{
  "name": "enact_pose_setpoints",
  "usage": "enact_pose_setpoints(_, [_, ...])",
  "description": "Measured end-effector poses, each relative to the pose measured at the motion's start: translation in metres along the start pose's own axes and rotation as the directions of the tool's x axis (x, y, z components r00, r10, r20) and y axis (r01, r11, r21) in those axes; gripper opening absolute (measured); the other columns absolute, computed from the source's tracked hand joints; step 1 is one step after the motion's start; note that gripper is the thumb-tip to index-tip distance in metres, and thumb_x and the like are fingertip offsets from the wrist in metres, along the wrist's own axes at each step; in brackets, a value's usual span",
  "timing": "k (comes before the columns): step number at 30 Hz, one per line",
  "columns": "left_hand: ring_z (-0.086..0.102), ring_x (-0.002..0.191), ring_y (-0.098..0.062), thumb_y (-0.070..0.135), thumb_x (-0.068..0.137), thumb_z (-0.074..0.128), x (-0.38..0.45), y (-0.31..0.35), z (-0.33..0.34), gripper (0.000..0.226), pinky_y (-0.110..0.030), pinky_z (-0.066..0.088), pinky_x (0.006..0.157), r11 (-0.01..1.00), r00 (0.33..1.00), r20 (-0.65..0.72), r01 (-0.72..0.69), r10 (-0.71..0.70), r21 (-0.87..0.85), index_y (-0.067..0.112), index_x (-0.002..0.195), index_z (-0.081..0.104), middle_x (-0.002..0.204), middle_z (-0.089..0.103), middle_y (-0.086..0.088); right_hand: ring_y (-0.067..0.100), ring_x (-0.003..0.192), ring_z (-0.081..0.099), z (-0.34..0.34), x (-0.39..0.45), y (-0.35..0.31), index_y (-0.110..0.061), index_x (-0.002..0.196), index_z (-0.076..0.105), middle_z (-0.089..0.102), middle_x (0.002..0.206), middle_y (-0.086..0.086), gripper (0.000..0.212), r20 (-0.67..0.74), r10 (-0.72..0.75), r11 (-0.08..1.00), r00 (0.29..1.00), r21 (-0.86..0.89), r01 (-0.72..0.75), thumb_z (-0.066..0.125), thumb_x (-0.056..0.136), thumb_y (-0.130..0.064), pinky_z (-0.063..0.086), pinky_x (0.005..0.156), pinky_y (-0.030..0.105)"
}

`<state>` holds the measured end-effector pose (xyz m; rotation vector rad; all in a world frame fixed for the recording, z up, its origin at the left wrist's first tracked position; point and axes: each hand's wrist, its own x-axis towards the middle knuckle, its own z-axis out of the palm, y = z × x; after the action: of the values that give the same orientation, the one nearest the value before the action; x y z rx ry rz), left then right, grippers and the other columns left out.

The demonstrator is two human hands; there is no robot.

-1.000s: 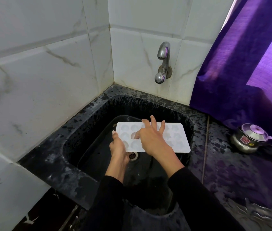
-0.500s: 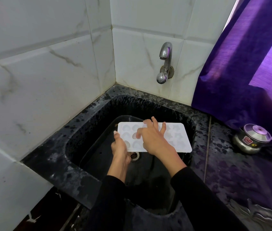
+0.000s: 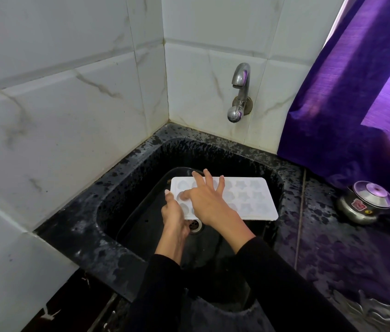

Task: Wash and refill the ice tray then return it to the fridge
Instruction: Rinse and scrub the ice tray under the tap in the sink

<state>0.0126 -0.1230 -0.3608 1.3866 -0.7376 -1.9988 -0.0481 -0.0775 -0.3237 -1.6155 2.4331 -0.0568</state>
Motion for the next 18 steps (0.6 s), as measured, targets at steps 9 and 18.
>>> enact_pose_setpoints(9, [0.061,0.067,-0.025,0.046,0.1,0.034,-0.0046,0.0027,0.0011,0.037,-0.038,0.052,0.06,1.0,1.0,0.015,-0.011,0.011,0.004,0.011,0.096,0.044,0.08,0.059,-0.009,0.037,0.146,-0.016,-0.0051,-0.0009,-0.0034,-0.03,0.129,0.057,0.003,0.161,0.013,0.057,-0.014,0.011,0.999,1.0,-0.03,-0.011,0.06,0.085,0.006,-0.01,0.112,0.065])
enact_pose_setpoints(18, [0.061,0.067,-0.025,0.045,0.1,0.034,-0.0027,0.003,-0.0014,0.039,-0.038,0.052,0.06,1.0,1.0,-0.004,-0.027,0.027,0.0,0.015,0.08,0.046,0.079,0.06,-0.01,0.037,0.146,-0.016,-0.0027,-0.0023,-0.0057,-0.03,0.13,0.057,0.004,0.161,0.013,0.058,-0.014,-0.006,0.999,1.0,-0.031,0.006,0.061,0.085,0.005,-0.01,0.111,0.067])
